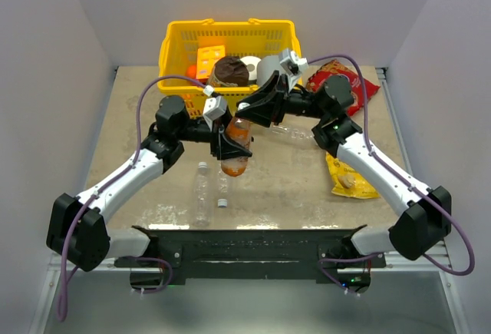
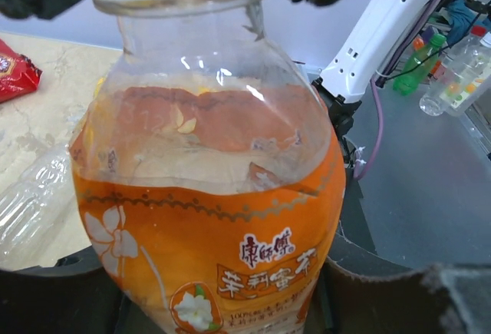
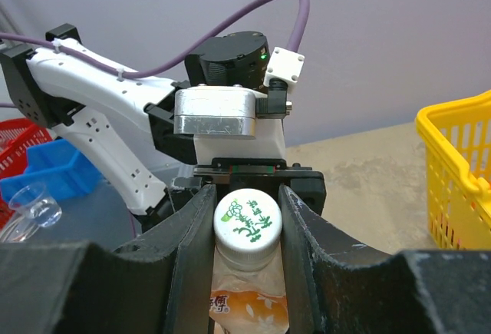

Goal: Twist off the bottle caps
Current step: Unscrew the bottle cap from the plastic bottle.

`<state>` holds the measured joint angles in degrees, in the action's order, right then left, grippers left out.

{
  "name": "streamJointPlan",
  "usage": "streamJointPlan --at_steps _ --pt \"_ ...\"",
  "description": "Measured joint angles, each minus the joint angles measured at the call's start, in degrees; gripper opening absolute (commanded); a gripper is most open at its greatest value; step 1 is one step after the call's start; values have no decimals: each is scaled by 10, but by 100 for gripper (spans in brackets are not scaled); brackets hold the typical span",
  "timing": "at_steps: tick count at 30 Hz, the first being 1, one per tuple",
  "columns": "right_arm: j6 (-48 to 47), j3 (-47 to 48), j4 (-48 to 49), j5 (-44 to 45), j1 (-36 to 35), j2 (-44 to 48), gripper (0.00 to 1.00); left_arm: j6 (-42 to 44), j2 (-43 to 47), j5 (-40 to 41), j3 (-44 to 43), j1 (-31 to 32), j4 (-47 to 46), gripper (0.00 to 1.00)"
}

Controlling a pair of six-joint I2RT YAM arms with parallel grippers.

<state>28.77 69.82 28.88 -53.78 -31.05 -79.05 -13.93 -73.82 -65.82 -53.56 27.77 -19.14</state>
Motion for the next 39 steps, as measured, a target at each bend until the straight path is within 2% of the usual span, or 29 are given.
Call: streamJointPlan --at_steps 1,3,4,6,7,9,10,12,13,16,21,25,28,34,39 --pt "-2 0 -2 0 0 1 5 1 0 -1 0 0 0 16" --pt "-7 0 -15 3 2 5 8 10 0 3 0 1 8 14" --pt "-9 0 -19 5 3 7 19 14 0 6 0 1 12 13" --pt "-14 -2 -33 15 4 11 28 23 1 19 0 3 20 11" --pt "-16 -4 -39 21 5 14 42 29 1 30 0 4 27 10" --pt "-20 -7 -56 38 7 20 55 42 4 57 -1 7 44 8" --pt "-23 -9 -64 50 7 23 65 49 5 73 -3 9 52 7" --pt "-26 -11 -81 71 11 30 77 62 9 108 -4 9 65 7" --pt "-29 -12 -87 83 13 34 79 66 12 126 -5 9 71 7" --pt "-33 -19 -101 113 17 50 83 77 23 179 -6 8 85 6" --pt "-33 -21 -121 185 17 78 82 102 35 309 -10 29 118 6" --pt "-19 -26 -141 286 15 108 80 124 36 416 -13 70 147 5" --pt "-17 -26 -162 369 2 123 78 127 35 465 -13 87 159 5" --pt "-27 -8 -228 490 -48 112 76 125 34 515 -13 96 165 5" --pt "-35 13 -264 530 -73 89 74 125 33 529 -13 99 167 4"
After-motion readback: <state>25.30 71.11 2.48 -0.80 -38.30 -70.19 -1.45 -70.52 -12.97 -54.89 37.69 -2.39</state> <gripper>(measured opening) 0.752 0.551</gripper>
